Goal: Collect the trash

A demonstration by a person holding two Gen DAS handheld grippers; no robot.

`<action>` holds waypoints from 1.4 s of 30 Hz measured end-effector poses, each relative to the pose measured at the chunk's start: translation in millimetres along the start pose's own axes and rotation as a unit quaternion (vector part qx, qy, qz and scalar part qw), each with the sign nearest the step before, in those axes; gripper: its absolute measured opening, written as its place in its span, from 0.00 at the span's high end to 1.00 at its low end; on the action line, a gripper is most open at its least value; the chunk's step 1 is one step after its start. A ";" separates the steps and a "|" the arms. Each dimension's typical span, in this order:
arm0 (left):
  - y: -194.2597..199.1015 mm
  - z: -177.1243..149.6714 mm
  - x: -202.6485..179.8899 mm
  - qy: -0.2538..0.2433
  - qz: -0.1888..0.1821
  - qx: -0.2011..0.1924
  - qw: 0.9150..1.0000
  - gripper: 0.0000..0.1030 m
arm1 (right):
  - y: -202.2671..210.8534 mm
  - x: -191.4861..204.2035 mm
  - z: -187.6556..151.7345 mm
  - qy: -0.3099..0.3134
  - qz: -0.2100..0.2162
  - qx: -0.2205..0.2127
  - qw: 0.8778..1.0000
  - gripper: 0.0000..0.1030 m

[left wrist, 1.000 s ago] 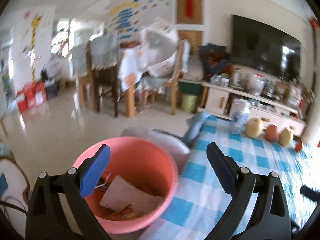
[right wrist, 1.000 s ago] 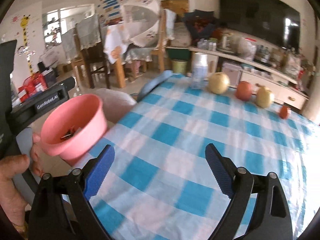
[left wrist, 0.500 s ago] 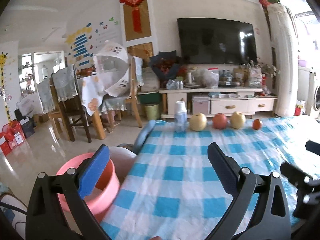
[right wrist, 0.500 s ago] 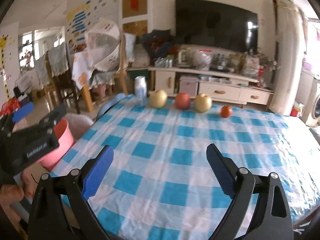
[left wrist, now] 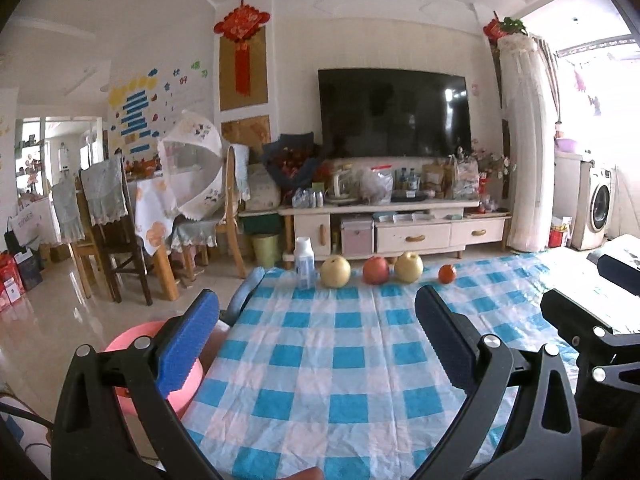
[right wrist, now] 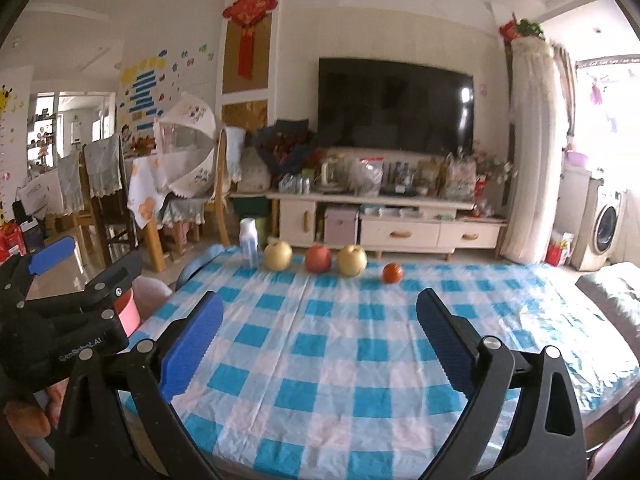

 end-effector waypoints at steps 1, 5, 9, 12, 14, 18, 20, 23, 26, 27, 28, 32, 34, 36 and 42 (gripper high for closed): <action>5.2 3.1 -0.1 0.000 0.001 -0.003 1.000 0.04 | 5.2 -1.0 2.1 -0.002 0.000 -0.004 1.000 0.06; 20.3 13.4 1.7 0.005 -0.001 -0.014 1.000 0.04 | 21.6 -4.8 9.3 -0.008 -0.005 -0.017 1.000 0.06; 29.5 16.8 1.6 0.003 0.000 -0.014 1.000 0.04 | 33.9 -7.6 13.5 -0.014 -0.005 -0.025 1.000 0.06; 36.1 19.1 4.1 0.008 0.003 -0.020 1.000 0.04 | 41.8 -9.1 15.8 -0.013 -0.008 -0.033 0.999 0.06; 41.0 21.1 5.0 0.012 0.001 -0.022 1.000 0.04 | 46.2 -10.1 17.1 -0.013 -0.011 -0.035 0.999 0.06; 51.5 26.0 6.2 0.013 0.001 -0.032 0.999 0.04 | 54.1 -14.9 18.3 -0.018 -0.016 -0.038 0.999 0.06; 54.2 27.7 7.0 0.011 0.002 -0.035 0.999 0.04 | 56.0 -17.7 18.5 -0.022 -0.018 -0.039 0.999 0.06; 55.8 29.9 6.9 0.010 0.003 -0.037 0.999 0.04 | 59.9 -20.4 18.6 -0.022 -0.022 -0.040 0.999 0.06; 57.2 29.8 6.4 0.009 0.001 -0.037 0.999 0.04 | 60.5 -21.7 18.5 -0.022 -0.024 -0.040 0.999 0.06; 57.0 29.9 6.0 0.008 0.002 -0.037 0.999 0.04 | 59.8 -22.8 18.0 -0.023 -0.024 -0.040 0.999 0.06; 57.0 30.0 5.6 0.009 0.002 -0.038 0.999 0.04 | 59.7 -23.5 17.8 -0.022 -0.025 -0.039 0.999 0.06; 59.9 33.5 4.3 0.009 -0.001 -0.040 0.999 0.04 | 60.7 -25.8 16.9 -0.021 -0.028 -0.039 0.999 0.06; 60.4 33.4 3.6 0.008 -0.001 -0.040 0.999 0.04 | 61.0 -28.1 15.6 -0.019 -0.030 -0.039 0.999 0.06; 60.4 33.3 3.4 0.008 0.000 -0.040 0.999 0.04 | 60.6 -30.6 14.0 -0.018 -0.032 -0.037 0.999 0.06; 60.5 32.5 1.1 0.004 -0.002 -0.038 0.999 0.04 | 50.4 -35.5 6.1 -0.022 -0.030 -0.027 0.999 0.06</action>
Point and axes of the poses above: each gripper's, at about its wrist camera, not at the fingertips, and y roughly against the way its jaws point, x to its left, z to its top, the point moved 10 cm from there along -y, roughly the way its jaws point, and after that the axes turned 14 degrees about z, right-handed, at the moved point
